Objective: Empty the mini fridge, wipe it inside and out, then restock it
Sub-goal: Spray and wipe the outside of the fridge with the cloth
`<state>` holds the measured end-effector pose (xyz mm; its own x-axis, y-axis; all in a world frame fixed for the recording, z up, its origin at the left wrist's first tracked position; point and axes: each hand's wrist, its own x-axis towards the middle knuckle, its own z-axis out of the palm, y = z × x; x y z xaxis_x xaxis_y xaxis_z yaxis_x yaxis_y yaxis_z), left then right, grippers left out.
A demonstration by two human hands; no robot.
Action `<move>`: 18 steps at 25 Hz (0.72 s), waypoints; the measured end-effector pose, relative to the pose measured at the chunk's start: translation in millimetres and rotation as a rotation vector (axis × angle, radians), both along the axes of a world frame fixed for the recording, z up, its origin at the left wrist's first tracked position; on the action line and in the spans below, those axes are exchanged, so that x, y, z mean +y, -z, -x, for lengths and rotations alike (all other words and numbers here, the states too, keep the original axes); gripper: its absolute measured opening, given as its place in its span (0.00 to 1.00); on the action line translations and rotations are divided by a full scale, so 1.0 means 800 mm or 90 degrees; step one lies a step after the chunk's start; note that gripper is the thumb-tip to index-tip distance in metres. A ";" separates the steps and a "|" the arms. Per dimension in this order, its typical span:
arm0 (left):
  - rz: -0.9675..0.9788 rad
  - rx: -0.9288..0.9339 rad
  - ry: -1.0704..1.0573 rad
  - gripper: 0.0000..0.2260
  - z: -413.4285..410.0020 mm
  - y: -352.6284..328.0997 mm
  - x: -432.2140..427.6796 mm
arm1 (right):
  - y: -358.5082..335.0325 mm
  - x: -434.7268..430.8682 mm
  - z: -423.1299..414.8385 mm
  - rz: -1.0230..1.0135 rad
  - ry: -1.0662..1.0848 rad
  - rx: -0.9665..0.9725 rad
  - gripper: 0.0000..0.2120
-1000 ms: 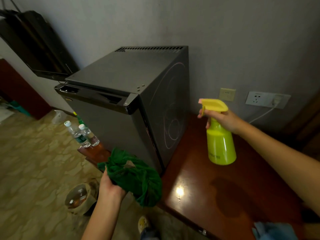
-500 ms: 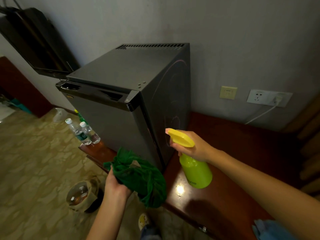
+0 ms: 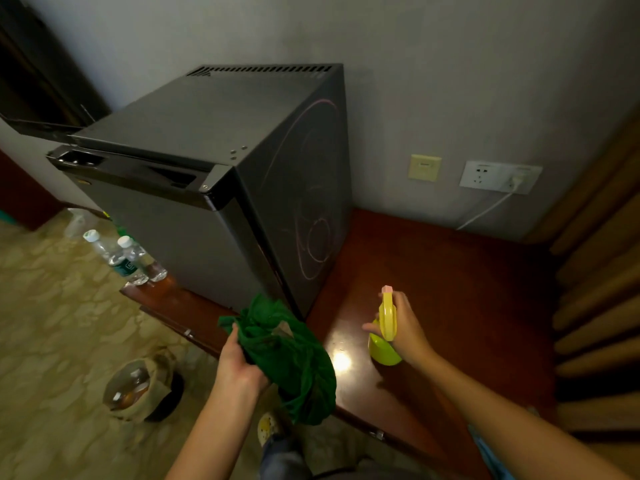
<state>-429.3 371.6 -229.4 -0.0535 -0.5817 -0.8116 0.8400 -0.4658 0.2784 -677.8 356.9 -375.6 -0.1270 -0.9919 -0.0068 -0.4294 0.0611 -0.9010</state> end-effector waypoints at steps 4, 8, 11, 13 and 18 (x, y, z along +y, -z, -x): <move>-0.004 0.008 0.047 0.24 0.023 -0.007 0.003 | 0.013 0.006 -0.003 -0.004 0.077 0.000 0.40; -0.010 -0.001 0.072 0.25 0.034 -0.005 0.006 | 0.026 0.011 -0.008 -0.020 0.069 -0.003 0.44; -0.009 0.001 0.092 0.24 0.038 -0.007 0.007 | 0.037 0.015 -0.007 -0.064 0.046 -0.005 0.50; -0.003 0.010 0.122 0.24 0.038 -0.009 0.007 | 0.040 0.025 0.003 -0.079 0.014 0.047 0.55; 0.071 0.018 0.260 0.22 0.048 -0.022 -0.004 | -0.050 0.083 0.040 0.143 0.000 0.057 0.42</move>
